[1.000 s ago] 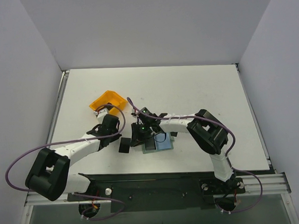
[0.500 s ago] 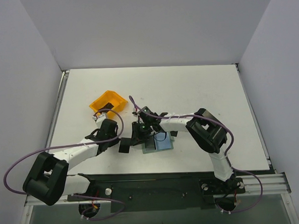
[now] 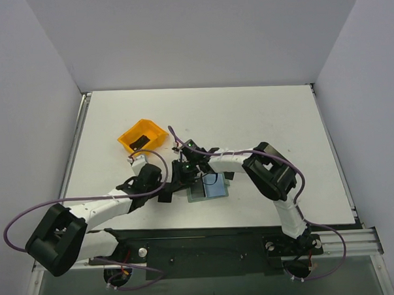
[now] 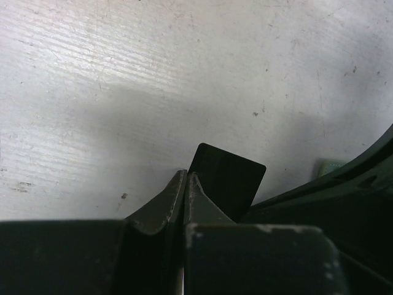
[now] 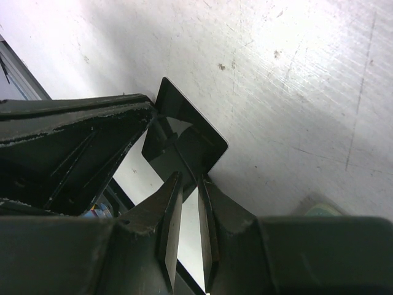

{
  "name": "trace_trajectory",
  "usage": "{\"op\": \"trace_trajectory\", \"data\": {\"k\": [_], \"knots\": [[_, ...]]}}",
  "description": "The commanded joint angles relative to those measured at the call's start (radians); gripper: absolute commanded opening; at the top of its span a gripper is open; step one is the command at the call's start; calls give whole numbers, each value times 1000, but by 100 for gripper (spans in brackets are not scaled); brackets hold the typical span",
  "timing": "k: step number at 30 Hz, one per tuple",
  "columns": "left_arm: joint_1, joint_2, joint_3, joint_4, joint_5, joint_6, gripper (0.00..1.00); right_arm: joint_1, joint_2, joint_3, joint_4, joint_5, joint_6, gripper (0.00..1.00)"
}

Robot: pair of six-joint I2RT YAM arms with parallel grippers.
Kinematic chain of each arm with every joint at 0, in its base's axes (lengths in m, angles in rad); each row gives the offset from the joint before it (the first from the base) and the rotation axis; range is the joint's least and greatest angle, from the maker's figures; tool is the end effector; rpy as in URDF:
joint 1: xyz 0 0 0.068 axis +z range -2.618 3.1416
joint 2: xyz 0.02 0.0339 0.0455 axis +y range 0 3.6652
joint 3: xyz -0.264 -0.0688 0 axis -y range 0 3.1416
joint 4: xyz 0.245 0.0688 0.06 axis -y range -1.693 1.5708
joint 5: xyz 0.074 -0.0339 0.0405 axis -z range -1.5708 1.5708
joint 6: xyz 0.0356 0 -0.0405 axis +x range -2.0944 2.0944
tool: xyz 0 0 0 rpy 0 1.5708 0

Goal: Put the credit cards into the card holder
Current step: Move the credit card to the corner of the board.

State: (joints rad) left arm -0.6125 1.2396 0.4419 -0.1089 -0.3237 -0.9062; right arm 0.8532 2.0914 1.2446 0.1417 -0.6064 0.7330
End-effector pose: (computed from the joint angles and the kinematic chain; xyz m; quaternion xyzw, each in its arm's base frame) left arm 0.1821 -0.1141 0.1449 -0.1885 0.9153 -0.1110 0.3382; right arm 0.2722 0.3427 0.1318 -0.1771 0.8573 0.4754 0.0878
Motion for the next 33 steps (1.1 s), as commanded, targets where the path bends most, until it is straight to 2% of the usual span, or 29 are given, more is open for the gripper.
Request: {"op": "trace_trajectory", "data": {"k": [1, 17, 33], "knots": [[-88, 3, -37, -103, 40, -82, 0, 17, 32, -56, -85, 105, -38, 15], [-271, -152, -97, -267, 11, -247, 0, 72, -99, -206, -100, 163, -44, 14], [-512, -178, -111, -348, -12, -418, 0, 167, -198, -335, -100, 188, -18, 14]]}}
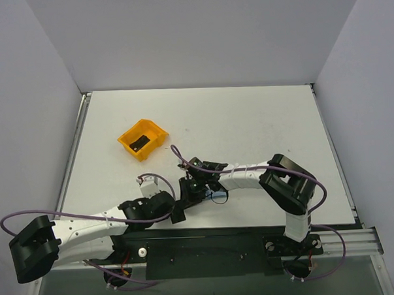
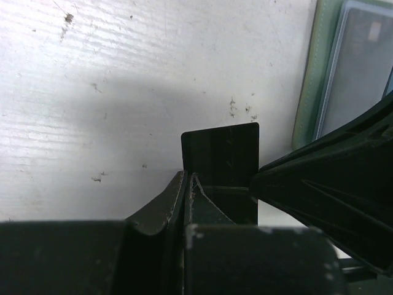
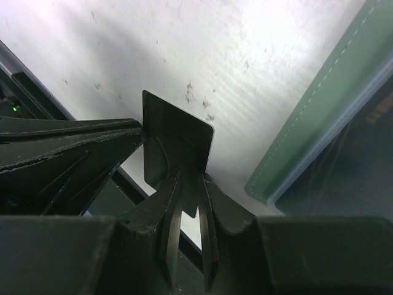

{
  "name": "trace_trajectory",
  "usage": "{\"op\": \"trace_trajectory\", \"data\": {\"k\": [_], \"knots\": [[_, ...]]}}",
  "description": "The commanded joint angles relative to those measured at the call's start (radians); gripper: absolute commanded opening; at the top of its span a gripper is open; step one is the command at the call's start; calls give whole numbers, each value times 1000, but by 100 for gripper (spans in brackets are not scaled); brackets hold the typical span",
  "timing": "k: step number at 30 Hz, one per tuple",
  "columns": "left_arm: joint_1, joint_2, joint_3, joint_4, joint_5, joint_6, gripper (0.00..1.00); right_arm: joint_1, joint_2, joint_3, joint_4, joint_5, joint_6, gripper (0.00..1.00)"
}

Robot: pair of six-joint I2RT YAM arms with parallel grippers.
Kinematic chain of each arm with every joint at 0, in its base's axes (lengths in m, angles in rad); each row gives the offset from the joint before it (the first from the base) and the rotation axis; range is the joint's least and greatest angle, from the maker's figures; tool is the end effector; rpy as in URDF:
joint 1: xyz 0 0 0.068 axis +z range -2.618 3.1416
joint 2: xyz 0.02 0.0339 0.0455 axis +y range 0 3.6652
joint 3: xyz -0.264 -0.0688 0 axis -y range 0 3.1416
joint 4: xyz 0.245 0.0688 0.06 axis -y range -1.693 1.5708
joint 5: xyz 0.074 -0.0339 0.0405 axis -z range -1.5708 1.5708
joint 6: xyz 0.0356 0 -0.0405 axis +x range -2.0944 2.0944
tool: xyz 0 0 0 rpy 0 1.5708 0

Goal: Put the credit cards into the card holder
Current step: Move the credit card to the corner of the board.

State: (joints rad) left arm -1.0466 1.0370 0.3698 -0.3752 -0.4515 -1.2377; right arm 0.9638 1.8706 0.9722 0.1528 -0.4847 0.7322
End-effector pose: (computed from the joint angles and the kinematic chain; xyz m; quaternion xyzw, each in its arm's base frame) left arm 0.0979 -0.1383 0.1447 -0.1479 0.9309 -0.1417 0.3023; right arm 0.2003 0.3175 0.1399 -0.1983 0.8722 0.4374 0.0926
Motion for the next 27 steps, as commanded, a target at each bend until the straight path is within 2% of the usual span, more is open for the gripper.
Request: {"op": "trace_trajectory", "data": {"k": [1, 8, 16, 24, 27], "knots": [[-90, 29, -37, -87, 116, -104, 0, 58, 16, -73, -113, 69, -14, 14], [-211, 93, -14, -102, 97, -193, 0, 85, -21, -113, -119, 81, -8, 14], [-292, 138, -2, -128, 85, -276, 0, 95, -62, -147, -130, 87, -4, 14], [-323, 60, 17, -257, 45, -332, 0, 88, -163, -176, -128, 169, 7, 15], [-332, 22, 23, -289, 33, -348, 0, 87, -220, -184, -137, 195, 16, 21]]}}
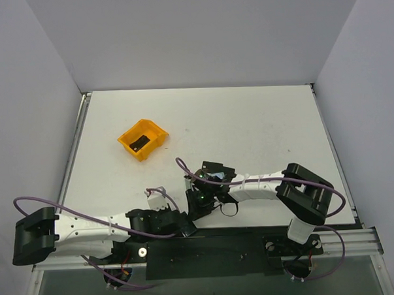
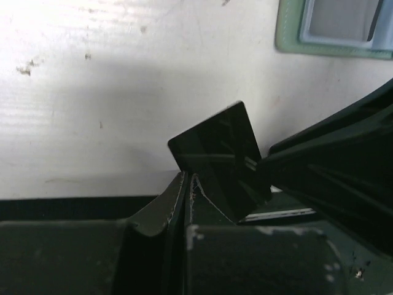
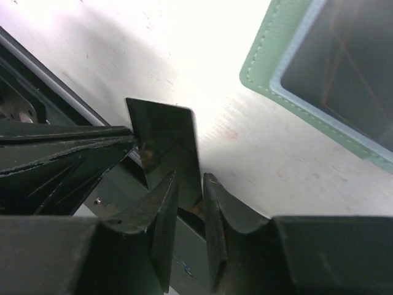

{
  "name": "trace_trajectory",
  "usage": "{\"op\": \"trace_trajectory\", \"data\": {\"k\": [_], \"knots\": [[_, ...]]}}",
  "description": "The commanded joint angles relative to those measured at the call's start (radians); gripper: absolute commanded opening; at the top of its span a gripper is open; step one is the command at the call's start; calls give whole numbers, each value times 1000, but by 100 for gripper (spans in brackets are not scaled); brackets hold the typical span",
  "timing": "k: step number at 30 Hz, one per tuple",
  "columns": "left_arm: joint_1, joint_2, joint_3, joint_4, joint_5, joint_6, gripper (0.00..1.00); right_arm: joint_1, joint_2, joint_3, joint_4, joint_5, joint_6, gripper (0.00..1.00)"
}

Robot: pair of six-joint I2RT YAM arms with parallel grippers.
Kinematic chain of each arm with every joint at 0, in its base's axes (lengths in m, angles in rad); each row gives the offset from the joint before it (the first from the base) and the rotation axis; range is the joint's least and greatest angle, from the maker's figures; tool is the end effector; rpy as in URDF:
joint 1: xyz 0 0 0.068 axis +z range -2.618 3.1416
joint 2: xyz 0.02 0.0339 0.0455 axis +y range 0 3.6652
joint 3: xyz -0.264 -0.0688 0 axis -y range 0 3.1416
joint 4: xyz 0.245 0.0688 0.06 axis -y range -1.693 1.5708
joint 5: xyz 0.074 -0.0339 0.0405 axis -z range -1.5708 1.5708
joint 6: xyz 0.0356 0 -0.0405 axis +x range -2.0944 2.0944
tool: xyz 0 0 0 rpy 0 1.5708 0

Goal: Put the credit cards into the card holder
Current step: Move the credit card to the corner of the board, then pick up the credit card at the corner of the board.

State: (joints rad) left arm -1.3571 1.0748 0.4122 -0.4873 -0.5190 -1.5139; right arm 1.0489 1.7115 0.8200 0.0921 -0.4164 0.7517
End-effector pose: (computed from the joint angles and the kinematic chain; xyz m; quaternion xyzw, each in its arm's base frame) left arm 0.0527 -0.1597 0.1465 -0.1275 0.9381 -0.1662 0.2759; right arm 0.1530 0.2949 0.1456 -0.2111 0.8850 0.4074 0.0787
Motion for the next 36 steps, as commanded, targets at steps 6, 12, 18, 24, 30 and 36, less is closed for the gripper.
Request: {"op": "trace_trajectory", "data": {"k": [6, 12, 18, 24, 30, 36], "knots": [[-20, -73, 69, -319, -7, -42, 0, -1, -196, -102, -81, 197, 41, 31], [44, -90, 152, -332, -85, 121, 0, -1, -289, -176, -66, 159, 113, 36], [251, -92, 143, -91, -7, 406, 0, 3, -340, -245, 11, 74, 218, 41], [385, -65, 117, 76, 89, 555, 0, 16, -360, -304, 107, 25, 313, 47], [385, 26, 93, 187, 160, 589, 0, 31, -314, -346, 231, -15, 383, 50], [385, 40, 54, 208, 186, 580, 0, 45, -259, -364, 313, -33, 440, 50]]}}
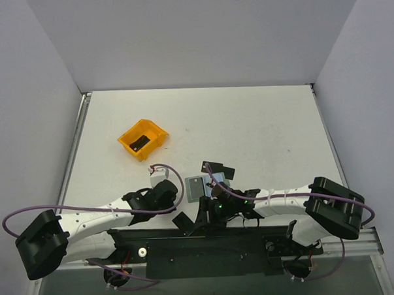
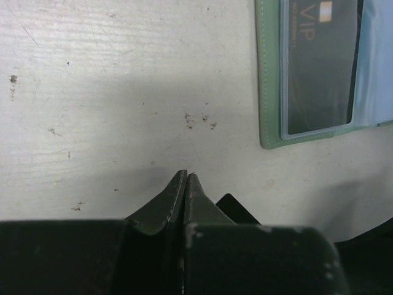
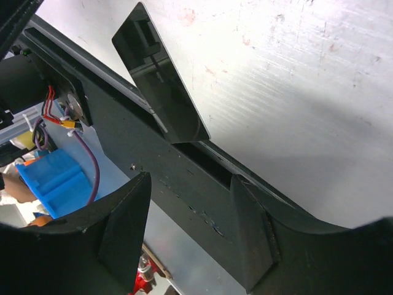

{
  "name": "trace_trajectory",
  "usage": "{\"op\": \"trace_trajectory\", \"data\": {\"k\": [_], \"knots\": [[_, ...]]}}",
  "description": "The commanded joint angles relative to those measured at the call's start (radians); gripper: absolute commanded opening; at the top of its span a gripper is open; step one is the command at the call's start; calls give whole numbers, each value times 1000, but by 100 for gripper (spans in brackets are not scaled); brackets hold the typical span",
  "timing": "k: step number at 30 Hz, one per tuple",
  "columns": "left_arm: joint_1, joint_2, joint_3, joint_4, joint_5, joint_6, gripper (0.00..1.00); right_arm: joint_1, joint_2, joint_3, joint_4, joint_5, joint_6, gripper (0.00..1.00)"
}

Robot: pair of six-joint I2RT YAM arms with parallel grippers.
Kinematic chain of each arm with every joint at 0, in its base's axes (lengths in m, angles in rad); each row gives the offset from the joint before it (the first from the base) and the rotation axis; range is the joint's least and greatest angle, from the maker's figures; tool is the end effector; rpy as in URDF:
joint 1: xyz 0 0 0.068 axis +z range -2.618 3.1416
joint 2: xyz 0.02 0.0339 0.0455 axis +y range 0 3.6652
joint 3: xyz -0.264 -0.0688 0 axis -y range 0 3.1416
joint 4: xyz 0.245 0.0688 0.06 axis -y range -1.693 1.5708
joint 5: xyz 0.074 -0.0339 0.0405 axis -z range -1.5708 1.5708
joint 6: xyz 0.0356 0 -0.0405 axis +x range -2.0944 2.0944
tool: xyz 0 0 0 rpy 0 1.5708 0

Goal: Put the credit cards into the card holder
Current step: Pick up the credit card at the corner of the board.

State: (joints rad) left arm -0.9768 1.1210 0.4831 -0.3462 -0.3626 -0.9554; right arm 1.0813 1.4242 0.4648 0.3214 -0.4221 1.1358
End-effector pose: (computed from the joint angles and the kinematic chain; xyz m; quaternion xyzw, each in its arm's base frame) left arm 0.1208 -0.1563 0.1642 -0.0421 0.9421 -0.1359 0.3037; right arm 0.1078 0.2334 0.1451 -0.0704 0.8756 0.4770 0.0286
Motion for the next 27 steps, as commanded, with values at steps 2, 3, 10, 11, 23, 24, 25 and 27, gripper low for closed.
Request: {"op": "trace_trajectory", "data": {"k": [2, 3, 10, 11, 23, 24, 25, 27], "knots": [[4, -6, -23, 65, 31, 23, 0, 17, 50, -11, 102, -33, 65, 50], [4, -7, -24, 65, 33, 23, 0, 17, 56, -11, 104, -38, 68, 50], [-3, -13, -52, 62, 60, 6, 0, 17, 124, -14, 149, -43, 85, 50], [-8, -23, -57, 61, 62, 3, 0, 17, 134, -11, 153, -41, 87, 50], [-105, 23, -86, 85, 62, -75, 0, -27, 189, -49, 231, -55, 130, 49], [-120, 26, -86, 85, 59, -85, 0, -35, 190, -58, 240, -53, 134, 49], [-125, 34, -83, 84, 54, -95, 0, -35, 191, -63, 243, -52, 136, 49], [-138, 42, -81, 84, 48, -108, 0, -46, 196, -71, 254, -52, 143, 49]]}}
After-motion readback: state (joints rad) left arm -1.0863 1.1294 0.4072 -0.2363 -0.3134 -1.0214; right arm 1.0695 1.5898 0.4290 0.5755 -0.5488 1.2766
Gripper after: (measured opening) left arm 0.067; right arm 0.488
